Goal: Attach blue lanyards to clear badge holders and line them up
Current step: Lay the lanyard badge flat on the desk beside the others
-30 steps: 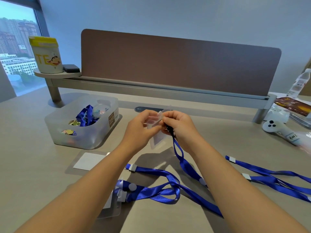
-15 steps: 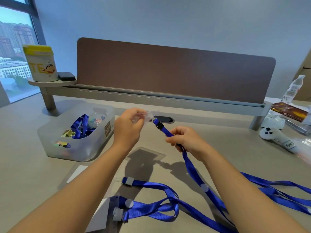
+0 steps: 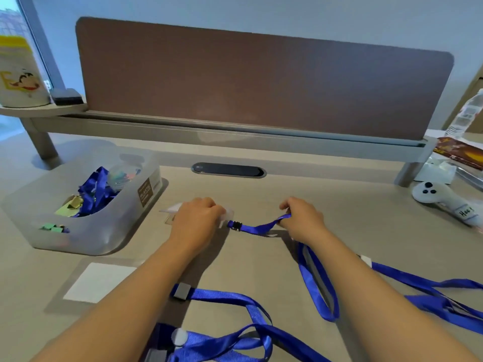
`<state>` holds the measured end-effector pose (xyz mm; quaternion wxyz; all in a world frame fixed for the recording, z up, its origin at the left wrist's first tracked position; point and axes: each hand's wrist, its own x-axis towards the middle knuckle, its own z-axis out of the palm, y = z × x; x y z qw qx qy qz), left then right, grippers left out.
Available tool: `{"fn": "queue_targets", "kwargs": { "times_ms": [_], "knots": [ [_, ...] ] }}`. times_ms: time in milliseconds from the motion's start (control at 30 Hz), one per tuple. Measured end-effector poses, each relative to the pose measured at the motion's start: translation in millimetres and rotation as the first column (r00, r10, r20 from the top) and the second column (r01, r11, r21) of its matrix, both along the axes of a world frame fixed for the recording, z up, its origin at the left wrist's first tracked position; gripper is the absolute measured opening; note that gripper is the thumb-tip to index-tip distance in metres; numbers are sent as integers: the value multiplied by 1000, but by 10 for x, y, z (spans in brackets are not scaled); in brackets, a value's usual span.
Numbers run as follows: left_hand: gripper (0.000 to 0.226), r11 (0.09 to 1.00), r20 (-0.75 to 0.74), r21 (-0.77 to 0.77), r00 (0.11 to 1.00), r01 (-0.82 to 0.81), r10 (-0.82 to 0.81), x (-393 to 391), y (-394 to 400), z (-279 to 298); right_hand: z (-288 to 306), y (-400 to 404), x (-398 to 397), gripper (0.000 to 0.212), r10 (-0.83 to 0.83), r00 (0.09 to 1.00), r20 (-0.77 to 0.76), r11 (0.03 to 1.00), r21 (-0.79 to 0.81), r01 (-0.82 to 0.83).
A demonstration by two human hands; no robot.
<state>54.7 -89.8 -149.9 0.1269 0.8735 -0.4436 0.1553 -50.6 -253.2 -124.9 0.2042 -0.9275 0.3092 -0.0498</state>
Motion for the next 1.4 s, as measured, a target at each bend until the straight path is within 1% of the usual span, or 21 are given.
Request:
{"fn": "queue_targets", "kwargs": {
  "times_ms": [33,67,133,200,233,300,367,433,533,667,800,867,933,1000,1067,1133,1233,1267,1300,1367,1400],
  "knots": [
    [28,1000,-68,31,998,-3,5,-9,6,-38,-42,37,-11,50,34,998,-55,999,17,-33],
    [38,997,-156,78,987,-26,38,-17,10,-51,-67,84,-27,61,71,995,-72,997,42,-68],
    [58,988,-288,135,952,-72,108,-25,19,-62,-73,181,-58,72,131,991,-36,990,66,-128],
    [68,976,-332,198,930,-96,159,-29,40,-77,-61,267,-103,73,143,989,-19,989,32,-143],
    [71,964,-350,242,918,-106,189,-30,58,-99,-58,298,-130,73,129,990,-48,992,3,-129],
    [80,938,-382,324,890,-123,249,-40,97,-149,-97,343,-183,72,75,982,-171,997,-16,-79],
    [89,917,-393,378,875,-126,282,-46,126,-198,-178,394,-241,73,41,948,-316,999,26,-35],
    [95,911,-391,394,874,-124,288,-51,136,-233,-274,433,-273,75,36,917,-398,998,63,-12],
    [97,915,-376,385,885,-121,276,-37,139,-237,-343,414,-240,76,27,919,-392,999,37,-14],
    [99,904,-379,415,884,-100,272,46,94,-223,-389,131,-112,68,30,964,-263,999,-23,-37],
    [95,907,-385,400,875,-129,294,238,-87,-245,-363,-287,79,65,-34,988,-149,999,11,36],
    [90,907,-383,385,865,-169,324,316,-223,-272,-329,-466,137,66,-62,979,-194,998,-34,56],
    [85,902,-372,370,854,-223,364,371,-347,-281,-286,-601,145,65,-91,961,-262,989,-133,57],
    [80,899,-353,342,850,-273,392,393,-437,-251,-226,-587,131,65,-94,964,-250,978,-204,42],
    [74,901,-302,295,863,-319,405,363,-488,-237,-228,-465,108,66,-85,977,-194,980,-193,47],
    [66,908,-263,226,876,-352,405,305,-515,-237,-297,-325,76,70,-84,976,-200,991,-114,62],
    [66,917,-282,254,883,-308,374,229,-531,-287,-429,-241,-16,75,-64,969,-237,997,-65,50],
    [68,917,-296,266,881,-296,370,234,-525,-307,-417,-264,-59,72,-43,975,-220,998,-59,31],
    [70,917,-310,268,875,-294,371,255,-517,-318,-369,-304,-104,63,-21,985,-170,999,-46,13],
    [73,910,-322,275,862,-311,392,313,-495,-333,-283,-442,-183,29,-12,993,-115,998,-61,5],
    [73,904,-321,285,857,-319,404,333,-489,-335,-258,-528,-209,27,-24,993,-113,995,-97,13]
  ]
}}
